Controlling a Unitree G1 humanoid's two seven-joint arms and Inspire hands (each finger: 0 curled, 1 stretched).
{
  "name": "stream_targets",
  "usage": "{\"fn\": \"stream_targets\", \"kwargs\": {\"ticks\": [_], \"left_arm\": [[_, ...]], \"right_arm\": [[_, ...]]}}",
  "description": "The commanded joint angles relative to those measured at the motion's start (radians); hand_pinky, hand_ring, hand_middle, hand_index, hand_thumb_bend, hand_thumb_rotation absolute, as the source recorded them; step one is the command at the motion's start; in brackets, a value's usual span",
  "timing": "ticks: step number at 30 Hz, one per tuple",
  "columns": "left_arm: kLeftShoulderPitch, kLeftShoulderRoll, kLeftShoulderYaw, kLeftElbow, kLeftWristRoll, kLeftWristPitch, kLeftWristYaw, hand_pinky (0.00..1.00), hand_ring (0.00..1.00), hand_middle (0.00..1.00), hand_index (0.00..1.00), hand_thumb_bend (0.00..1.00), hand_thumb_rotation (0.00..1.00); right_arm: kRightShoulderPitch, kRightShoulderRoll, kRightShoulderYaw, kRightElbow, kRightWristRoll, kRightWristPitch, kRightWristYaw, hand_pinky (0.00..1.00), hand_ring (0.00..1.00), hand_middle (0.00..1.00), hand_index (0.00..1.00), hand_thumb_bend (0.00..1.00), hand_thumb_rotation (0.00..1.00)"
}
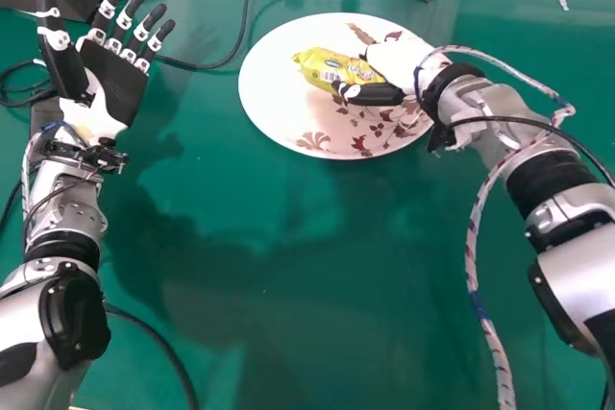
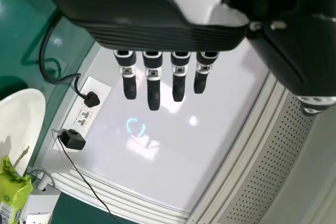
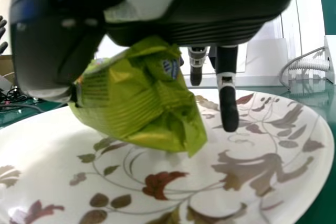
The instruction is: Pick up biscuit and place it in the plate
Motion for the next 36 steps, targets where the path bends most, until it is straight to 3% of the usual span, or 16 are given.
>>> {"fn": "stream_targets", "kwargs": {"ticks": [1,13,26,36], "left_arm": [[-0.002,0.006,0.006,-0.001,-0.006,0.000,-0.008,0.94,0.88,0.97,1.00,0.96,0.49],[-0.002,0.008,0.006,-0.001,-0.005,0.004,-0.004,0.93,0.87,0.97,1.00,0.97,0.49],[-0.001,0.008,0.015,-0.002,-0.020,0.024,-0.036,0.96,0.90,0.98,0.99,0.99,0.50],[0.000,0.010,0.024,0.005,-0.023,0.024,-0.069,0.95,0.90,0.98,1.00,0.99,0.50]], "right_arm": [[-0.011,0.006,0.010,0.013,0.000,-0.008,-0.002,0.28,0.45,0.42,0.53,0.50,0.00],[-0.021,0.018,0.031,0.054,-0.005,-0.017,-0.015,0.28,0.45,0.42,0.54,0.50,0.00],[-0.033,0.034,0.033,0.071,0.009,0.007,0.053,0.29,0.45,0.42,0.54,0.50,0.00],[-0.035,0.038,0.042,0.077,0.003,0.008,0.045,0.35,0.46,0.50,0.49,0.50,0.00]]}}
